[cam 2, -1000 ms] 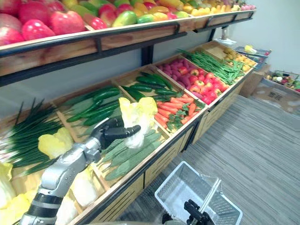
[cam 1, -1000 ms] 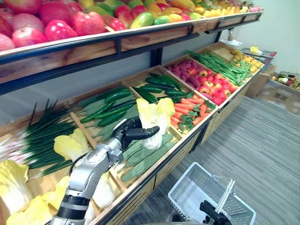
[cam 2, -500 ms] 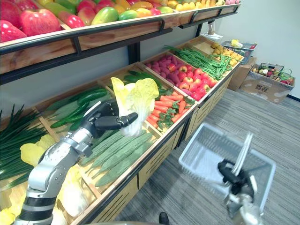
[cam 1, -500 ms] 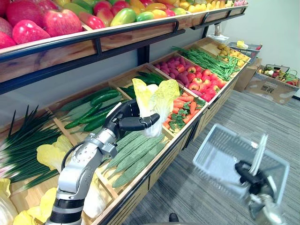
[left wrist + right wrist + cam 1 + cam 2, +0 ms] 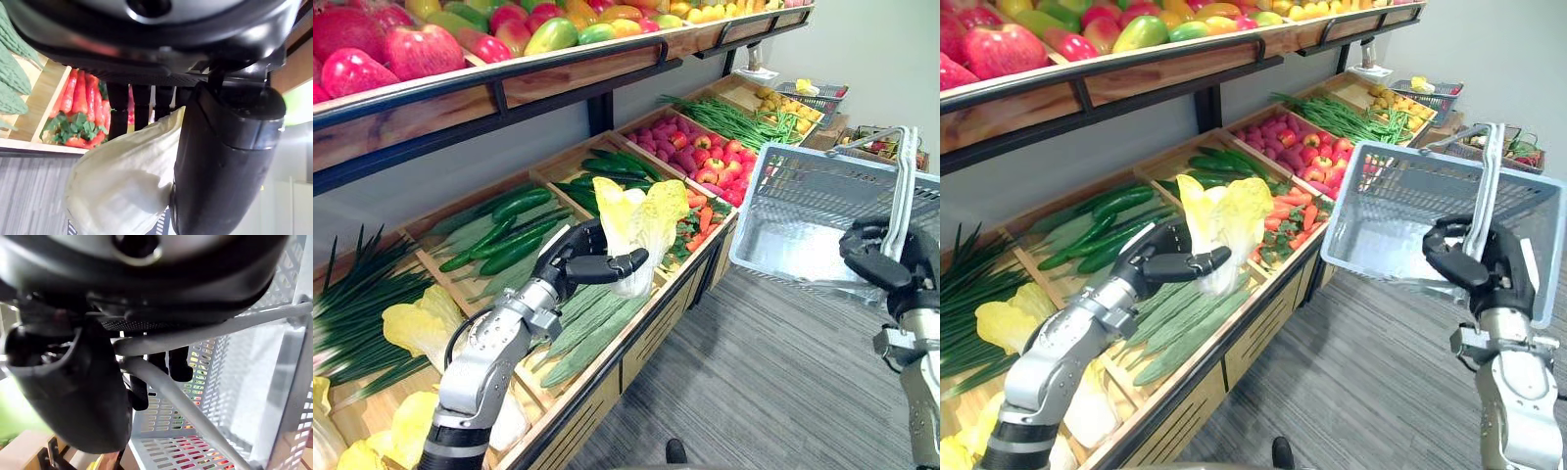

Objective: Pick vegetable in the basket

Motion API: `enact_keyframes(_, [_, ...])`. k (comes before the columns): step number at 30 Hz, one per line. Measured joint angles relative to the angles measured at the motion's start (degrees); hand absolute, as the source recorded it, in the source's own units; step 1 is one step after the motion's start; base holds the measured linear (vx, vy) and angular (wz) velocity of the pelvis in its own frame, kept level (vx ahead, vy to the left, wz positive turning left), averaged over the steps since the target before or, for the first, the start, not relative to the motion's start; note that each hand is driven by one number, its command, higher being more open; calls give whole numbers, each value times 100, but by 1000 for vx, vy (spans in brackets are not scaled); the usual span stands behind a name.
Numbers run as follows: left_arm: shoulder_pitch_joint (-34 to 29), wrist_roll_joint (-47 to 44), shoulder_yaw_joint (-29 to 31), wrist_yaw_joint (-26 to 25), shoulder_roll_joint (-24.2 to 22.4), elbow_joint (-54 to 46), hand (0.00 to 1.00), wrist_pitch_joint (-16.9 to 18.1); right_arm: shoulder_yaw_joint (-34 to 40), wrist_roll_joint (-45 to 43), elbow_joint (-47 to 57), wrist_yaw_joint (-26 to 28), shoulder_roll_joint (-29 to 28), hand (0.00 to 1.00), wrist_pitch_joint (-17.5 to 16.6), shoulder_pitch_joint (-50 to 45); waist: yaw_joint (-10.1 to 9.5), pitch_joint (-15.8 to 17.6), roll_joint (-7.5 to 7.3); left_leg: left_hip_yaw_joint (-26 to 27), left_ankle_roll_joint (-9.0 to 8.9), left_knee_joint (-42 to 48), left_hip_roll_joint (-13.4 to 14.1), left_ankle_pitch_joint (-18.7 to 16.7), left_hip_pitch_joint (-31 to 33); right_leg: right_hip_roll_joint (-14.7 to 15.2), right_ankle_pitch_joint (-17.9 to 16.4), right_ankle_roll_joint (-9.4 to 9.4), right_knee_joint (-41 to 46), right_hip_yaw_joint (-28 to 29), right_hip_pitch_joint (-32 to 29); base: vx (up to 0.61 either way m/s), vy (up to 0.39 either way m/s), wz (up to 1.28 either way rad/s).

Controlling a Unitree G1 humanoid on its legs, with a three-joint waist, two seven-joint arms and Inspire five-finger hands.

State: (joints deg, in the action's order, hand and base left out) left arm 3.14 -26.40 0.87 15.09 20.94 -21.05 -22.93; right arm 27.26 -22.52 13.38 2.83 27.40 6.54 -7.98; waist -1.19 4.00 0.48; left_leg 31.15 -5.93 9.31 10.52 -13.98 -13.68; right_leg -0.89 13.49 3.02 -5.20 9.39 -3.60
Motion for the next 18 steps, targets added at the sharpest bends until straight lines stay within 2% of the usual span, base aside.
enact_keyframes(3, [-21, -1, -1, 16, 0, 0, 0, 60, -169, -13, 25, 188, 88, 0, 26, 72, 2, -94, -3, -39, -3, 30, -13, 2, 57, 29, 9, 9, -3, -29, -25, -24, 15, 6])
enact_keyframes(5, [-21, -62, -2, -124, 0, 0, 0, 357, -284, -11, 45, 375, 252, 0, 121, 85, -9, -113, -6, -101, -11, 50, -41, 7, 91, 79, 9, 11, -22, -91, -24, -45, 29, 11])
enact_keyframes(12, [-7, -55, 206, -531, 13, -30, 0, 1022, -632, 4, 93, 651, 400, 0, 245, 116, -30, -237, -14, -183, -30, 75, -48, 20, 184, 113, -9, -17, -21, -158, -67, -14, 15, 6])
enact_keyframes(14, [20, 18, 376, -564, 95, -169, 0, 1054, -682, 41, 180, 730, 453, 0, 356, 202, -32, -239, -11, -184, -32, 74, -41, 22, 186, 104, 5, -3, -15, -159, -69, 0, 0, 0])
enact_keyframes(17, [216, 109, 632, -602, 482, -407, 0, 1271, -748, 125, 384, 880, 618, 0, 476, 343, -59, -243, -6, -186, -33, 72, -37, 22, 186, 98, 14, -4, -1, -159, -70, 0, 0, 0])
enact_keyframes(18, [314, 192, 770, -609, 670, -515, 0, 1448, -800, 194, 486, 964, 701, 0, 499, 409, -60, -252, -2, -186, -33, 70, -37, 22, 187, 98, 16, -3, -1, -159, -71, 0, 0, 0])
